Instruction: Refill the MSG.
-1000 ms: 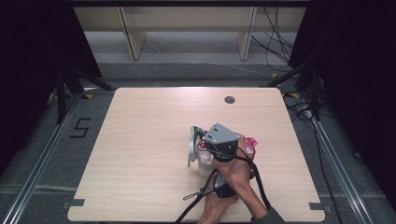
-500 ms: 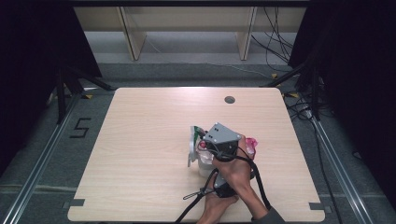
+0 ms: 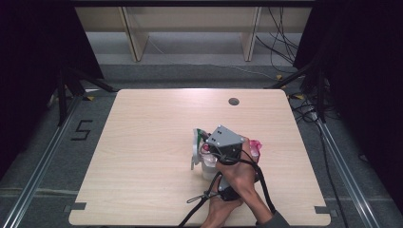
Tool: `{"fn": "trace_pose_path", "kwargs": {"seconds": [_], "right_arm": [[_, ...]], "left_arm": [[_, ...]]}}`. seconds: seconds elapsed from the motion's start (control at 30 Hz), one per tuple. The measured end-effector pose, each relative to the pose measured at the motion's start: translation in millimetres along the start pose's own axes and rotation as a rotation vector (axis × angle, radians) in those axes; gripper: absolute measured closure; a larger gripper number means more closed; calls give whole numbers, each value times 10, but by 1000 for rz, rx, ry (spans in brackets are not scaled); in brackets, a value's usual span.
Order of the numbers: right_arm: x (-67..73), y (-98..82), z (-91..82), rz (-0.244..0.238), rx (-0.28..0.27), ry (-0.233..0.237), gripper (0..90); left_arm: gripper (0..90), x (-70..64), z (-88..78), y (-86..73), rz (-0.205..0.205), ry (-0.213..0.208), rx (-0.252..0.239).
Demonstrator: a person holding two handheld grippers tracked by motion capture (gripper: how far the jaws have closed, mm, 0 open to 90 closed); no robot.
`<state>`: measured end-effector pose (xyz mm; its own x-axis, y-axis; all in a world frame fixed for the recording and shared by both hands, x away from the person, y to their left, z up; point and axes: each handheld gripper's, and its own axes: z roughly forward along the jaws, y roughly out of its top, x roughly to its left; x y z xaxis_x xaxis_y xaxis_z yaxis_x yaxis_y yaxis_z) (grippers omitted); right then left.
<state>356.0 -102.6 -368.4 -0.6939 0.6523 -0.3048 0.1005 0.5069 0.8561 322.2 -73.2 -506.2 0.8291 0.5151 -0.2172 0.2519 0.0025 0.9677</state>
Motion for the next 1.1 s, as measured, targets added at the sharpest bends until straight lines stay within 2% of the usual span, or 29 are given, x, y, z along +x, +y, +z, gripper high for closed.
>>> {"fn": "trace_pose_path", "kwargs": {"seconds": [0.03, 0.07, 0.1, 0.13, 0.17, 0.2, 0.43, 0.47, 0.57, 0.73, 0.77, 0.83, 0.9, 1.0, 1.1], "right_arm": [[1, 1, 6, -15, 3, 8, 894], [-1, 3, 3, -13, -1, 6, 894], [-12, 10, -8, -13, -4, 7, 894], [-18, 14, -18, -9, -6, 9, 894], [-27, 20, -30, 2, -10, 12, 894], [-35, 24, -37, -3, -13, 9, 893], [-47, 22, -43, 1, -12, 17, 894], [-46, 20, -49, 20, -9, 18, 893], [-75, 14, -37, -10, -14, 10, 894], [-80, 18, -39, -23, -21, 9, 893], [-64, 20, -47, 11, -17, 15, 894], [-72, 14, -38, 6, -15, 17, 894], [-83, -2, -16, 0, -6, 20, 894], [-87, 4, -39, 30, -11, 27, 894], [-88, 7, -35, 14, -14, 22, 894]], "left_arm": [[758, -8, 6, 1, -11, 1, -8], [758, 12, -18, 13, 18, -4, 29], [758, -3, -10, 10, 1, -7, 10], [758, -42, 27, 2, -48, 0, -45], [758, 3, -1, 7, 16, 16, 7], [758, 7, 1, 7, 19, 12, 9], [759, 1, 3, -2, 13, 13, 3], [759, 2, 5, -4, 12, 13, 2], [759, 1, 5, -11, 3, 5, -2], [760, -1, 4, -5, 8, 12, 2], [760, 1, 5, -5, 12, 13, 0], [760, 6, 4, -10, 8, -1, 7], [759, 3, 14, -16, 4, 4, 1], [760, -2, 16, -11, 7, 14, 0], [760, -2, 21, -11, 5, 14, 0]]}}
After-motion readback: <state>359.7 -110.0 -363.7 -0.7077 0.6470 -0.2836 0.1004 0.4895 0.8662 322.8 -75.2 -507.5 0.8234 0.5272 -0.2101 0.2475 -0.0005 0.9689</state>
